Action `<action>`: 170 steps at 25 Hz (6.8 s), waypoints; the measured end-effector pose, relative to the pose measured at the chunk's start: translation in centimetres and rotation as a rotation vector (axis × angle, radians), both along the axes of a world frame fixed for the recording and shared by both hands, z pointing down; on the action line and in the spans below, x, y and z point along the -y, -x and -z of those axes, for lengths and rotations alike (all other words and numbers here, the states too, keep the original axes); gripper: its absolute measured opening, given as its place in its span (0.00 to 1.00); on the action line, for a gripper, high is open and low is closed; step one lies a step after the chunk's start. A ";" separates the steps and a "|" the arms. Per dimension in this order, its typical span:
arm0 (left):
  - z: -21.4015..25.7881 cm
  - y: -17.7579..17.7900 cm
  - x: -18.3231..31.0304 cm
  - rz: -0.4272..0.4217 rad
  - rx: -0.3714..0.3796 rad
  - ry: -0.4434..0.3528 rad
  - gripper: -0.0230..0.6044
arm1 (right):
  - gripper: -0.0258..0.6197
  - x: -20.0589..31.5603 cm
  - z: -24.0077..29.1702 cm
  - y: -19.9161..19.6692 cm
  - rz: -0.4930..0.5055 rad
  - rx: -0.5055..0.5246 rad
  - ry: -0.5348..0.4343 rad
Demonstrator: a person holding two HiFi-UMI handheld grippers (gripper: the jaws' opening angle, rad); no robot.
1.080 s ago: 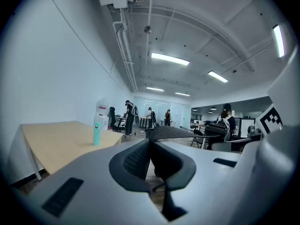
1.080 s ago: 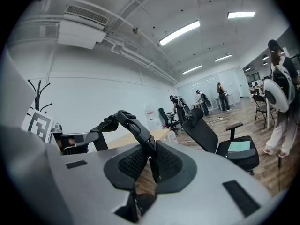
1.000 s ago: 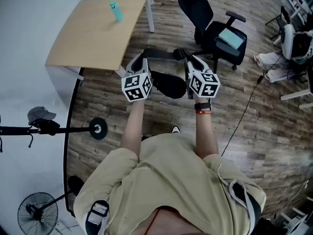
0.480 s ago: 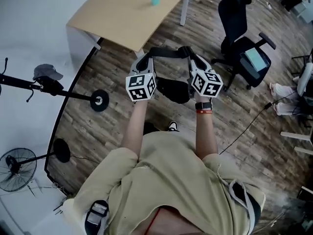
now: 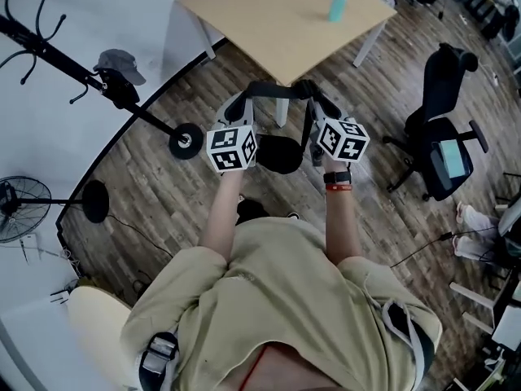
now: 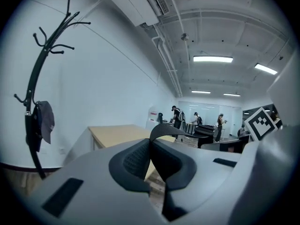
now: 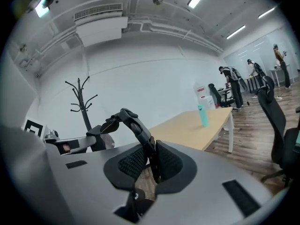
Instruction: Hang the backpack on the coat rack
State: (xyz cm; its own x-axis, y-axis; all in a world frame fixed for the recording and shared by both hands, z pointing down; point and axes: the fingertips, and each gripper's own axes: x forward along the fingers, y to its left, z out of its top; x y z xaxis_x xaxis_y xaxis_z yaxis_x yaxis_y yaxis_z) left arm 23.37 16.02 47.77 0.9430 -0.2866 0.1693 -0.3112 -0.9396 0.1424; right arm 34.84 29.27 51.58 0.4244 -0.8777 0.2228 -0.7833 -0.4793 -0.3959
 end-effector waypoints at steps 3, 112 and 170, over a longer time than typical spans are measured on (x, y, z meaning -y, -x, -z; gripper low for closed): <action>1.3 4.5 7.0 0.070 -0.022 0.009 0.08 | 0.14 7.8 1.4 3.7 0.076 -0.011 0.009; -6.3 34.1 64.4 0.893 0.080 0.259 0.08 | 0.14 79.1 -6.1 31.8 1.021 0.131 0.294; 0.2 33.4 58.0 0.859 0.042 -0.050 0.08 | 0.07 72.9 2.4 31.4 0.937 -0.199 -0.006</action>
